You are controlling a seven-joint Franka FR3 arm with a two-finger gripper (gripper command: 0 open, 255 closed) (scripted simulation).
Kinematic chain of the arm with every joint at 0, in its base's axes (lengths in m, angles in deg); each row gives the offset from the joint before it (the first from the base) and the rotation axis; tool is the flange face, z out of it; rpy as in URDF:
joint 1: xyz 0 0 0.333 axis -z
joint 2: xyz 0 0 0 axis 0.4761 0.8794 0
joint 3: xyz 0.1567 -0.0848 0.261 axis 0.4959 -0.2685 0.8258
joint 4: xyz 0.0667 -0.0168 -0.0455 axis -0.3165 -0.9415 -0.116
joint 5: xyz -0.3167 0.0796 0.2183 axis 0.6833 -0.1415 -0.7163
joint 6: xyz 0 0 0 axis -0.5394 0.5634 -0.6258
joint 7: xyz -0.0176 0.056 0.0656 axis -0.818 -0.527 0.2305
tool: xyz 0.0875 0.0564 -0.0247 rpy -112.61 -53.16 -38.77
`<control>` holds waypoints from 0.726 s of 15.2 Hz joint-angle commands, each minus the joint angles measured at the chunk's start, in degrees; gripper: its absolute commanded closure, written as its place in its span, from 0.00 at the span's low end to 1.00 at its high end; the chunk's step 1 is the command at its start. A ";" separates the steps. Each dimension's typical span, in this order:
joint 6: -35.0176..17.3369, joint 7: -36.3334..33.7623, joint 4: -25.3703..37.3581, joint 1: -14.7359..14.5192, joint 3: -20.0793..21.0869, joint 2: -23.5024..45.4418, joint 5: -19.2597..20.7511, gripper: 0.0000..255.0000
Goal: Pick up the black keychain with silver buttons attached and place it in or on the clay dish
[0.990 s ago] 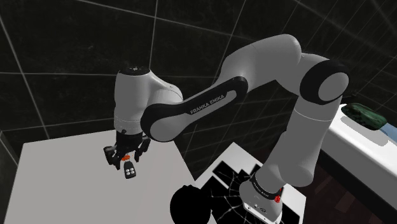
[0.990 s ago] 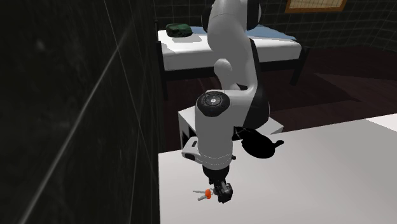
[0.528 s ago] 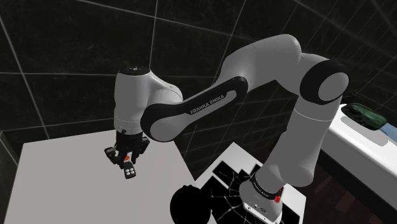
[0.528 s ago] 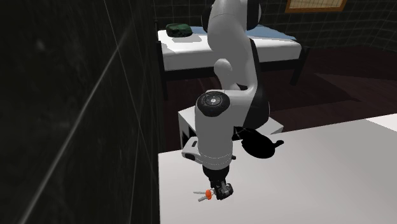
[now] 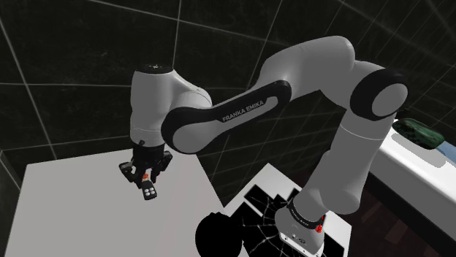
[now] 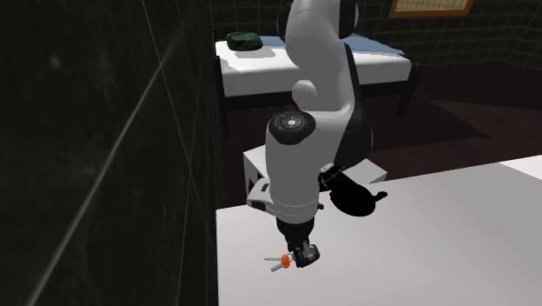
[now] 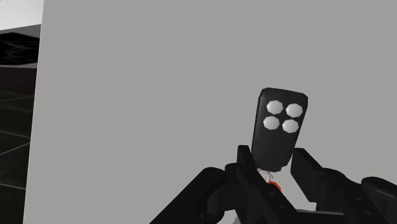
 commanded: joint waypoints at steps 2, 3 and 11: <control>2.01 0.34 0.79 0.25 0.28 -1.35 -0.79 1.00; 2.70 0.44 1.17 0.32 0.34 -1.71 -1.00 1.00; 8.30 1.04 4.62 0.73 0.72 -4.17 -2.41 1.00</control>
